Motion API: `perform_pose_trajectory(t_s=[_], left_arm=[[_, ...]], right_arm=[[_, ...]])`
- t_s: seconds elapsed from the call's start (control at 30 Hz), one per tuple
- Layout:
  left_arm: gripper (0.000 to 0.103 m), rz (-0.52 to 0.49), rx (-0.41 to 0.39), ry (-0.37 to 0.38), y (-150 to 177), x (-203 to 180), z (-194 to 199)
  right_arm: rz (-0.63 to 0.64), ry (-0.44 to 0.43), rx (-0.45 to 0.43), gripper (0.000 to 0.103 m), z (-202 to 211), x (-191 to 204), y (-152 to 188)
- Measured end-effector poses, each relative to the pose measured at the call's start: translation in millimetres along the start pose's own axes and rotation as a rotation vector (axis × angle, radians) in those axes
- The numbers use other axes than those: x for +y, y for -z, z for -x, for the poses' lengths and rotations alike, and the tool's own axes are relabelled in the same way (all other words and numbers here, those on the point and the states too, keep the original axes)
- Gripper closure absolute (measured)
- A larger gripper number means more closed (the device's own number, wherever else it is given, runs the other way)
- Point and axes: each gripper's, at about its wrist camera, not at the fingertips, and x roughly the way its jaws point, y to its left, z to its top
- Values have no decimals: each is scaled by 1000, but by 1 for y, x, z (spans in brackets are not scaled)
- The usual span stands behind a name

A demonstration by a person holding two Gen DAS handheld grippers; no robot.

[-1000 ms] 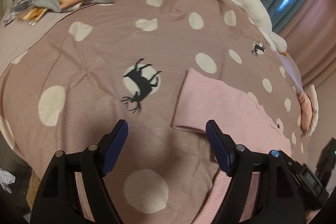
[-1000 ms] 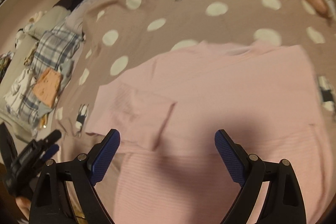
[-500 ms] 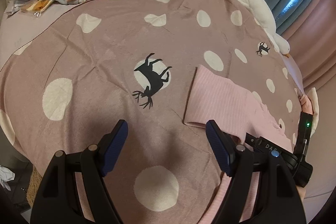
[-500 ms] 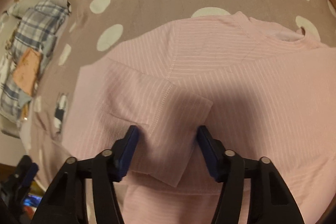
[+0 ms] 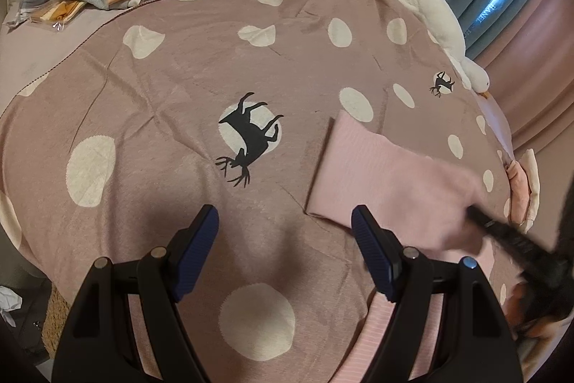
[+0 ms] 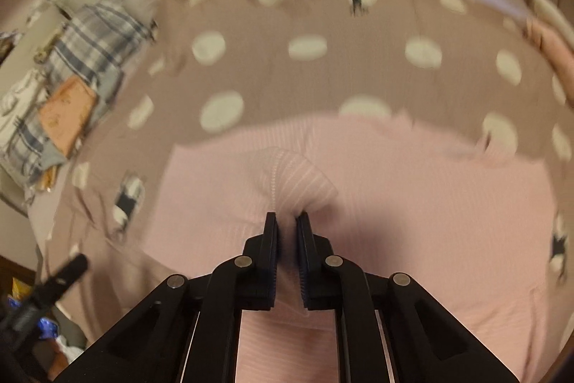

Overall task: Fold small clothes
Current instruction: 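Lift the shirt side with the right tool and fold it over the body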

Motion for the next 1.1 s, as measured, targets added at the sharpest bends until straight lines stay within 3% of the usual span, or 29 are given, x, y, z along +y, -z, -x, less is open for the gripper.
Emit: perform_pose_trajectory(t_s=[0.27,0.5,0.73,1.1], left_arm=[[26,-45,-19,4,-9,-15,4],[26,-92,-21,22,-17,-34,6],[26,-149,-3,61,-18,-57,1],[28,-209,67,134,-17,-99,-24]], right_arm=[[61,8,-200,92,67,10,-46],[40,26,-313,92,107,-2,-58],[4,83,-366,92,127,-22,-53],[-87,174,-356,92,128,-72,-43]])
